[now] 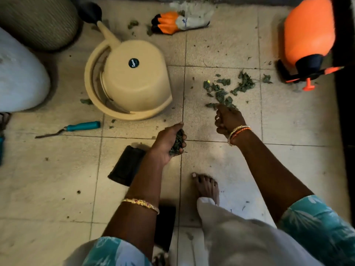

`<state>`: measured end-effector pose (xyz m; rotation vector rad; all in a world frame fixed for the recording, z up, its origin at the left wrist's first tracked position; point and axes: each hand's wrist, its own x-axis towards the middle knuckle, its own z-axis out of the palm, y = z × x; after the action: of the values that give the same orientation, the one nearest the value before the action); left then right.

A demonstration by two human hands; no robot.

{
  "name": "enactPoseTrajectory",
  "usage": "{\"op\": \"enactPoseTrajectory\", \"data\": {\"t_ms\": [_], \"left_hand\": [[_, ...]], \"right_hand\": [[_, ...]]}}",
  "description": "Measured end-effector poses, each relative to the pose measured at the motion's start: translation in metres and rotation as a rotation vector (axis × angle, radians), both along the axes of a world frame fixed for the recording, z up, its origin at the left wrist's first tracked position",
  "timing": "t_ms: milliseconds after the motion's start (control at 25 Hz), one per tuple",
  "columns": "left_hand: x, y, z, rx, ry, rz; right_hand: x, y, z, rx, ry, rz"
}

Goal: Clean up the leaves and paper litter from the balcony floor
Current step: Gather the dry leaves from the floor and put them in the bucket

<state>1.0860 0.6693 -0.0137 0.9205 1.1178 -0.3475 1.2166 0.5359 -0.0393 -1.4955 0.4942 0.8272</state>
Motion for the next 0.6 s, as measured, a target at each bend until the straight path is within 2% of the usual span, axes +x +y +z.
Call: {"op": "enactPoseTrajectory", "data": {"t_ms": [120,320,480,600], "left_hand": [[-0.016,-0.003,0.101,-0.025,0.005,0.066],[-0.055,-0.013,0.296,-0.03,0.007,0.05],[-0.121,-0.031,0.426,-0.007,0.014,0.022],[-0.178,-0.051,0.492,-0.037,0.019,0.086]], "right_hand": [[-0.018,-0.003,0.107,0.146,0.246,0.023],[-0.093,-0.013,0.299,0.438,0.444,-0.087],[-0.174,-0.038,0.434,0.62,0.465,-0.187],[-0.229,-0.058,0.504,0.713,0.441,-0.364]]}}
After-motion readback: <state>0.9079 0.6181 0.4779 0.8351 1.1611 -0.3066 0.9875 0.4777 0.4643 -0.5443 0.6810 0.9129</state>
